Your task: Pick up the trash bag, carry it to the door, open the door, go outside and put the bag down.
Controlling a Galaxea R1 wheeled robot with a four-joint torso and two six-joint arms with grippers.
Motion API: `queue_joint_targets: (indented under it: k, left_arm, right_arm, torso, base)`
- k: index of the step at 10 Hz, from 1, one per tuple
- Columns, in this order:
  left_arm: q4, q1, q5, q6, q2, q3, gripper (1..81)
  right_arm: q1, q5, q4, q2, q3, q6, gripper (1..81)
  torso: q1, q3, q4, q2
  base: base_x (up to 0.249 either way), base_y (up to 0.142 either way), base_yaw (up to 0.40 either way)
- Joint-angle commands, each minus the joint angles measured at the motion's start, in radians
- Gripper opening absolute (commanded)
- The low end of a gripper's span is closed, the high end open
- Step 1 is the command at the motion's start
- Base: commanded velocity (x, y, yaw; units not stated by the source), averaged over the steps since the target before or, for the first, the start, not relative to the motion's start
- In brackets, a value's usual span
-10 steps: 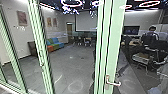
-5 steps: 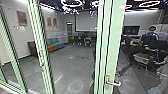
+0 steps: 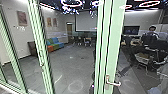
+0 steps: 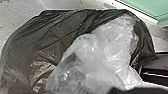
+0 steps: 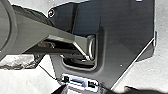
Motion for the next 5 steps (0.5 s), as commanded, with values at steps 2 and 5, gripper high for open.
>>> queue_joint_targets:
  k: [2, 5]
  left_arm:
    - [-0.012, -0.06, 0.075, 0.002, -0.011, 0.004, 1.0]
    - [-0.011, -0.056, 0.075, 0.002, -0.008, 0.004, 1.0]
  right_arm:
    - [0.034, 0.053, 0.013, -0.109, 0.133, -0.032, 81.1]
    - [0.042, 0.053, 0.019, -0.178, 0.243, -0.021, 81.1]
  torso:
    - [0.0, 0.0, 0.0, 0.0]
    - [0.0, 0.0, 0.0, 0.0]
  base:
    - [0.0, 0.0, 0.0]
    - [0.0, 0.0, 0.0]
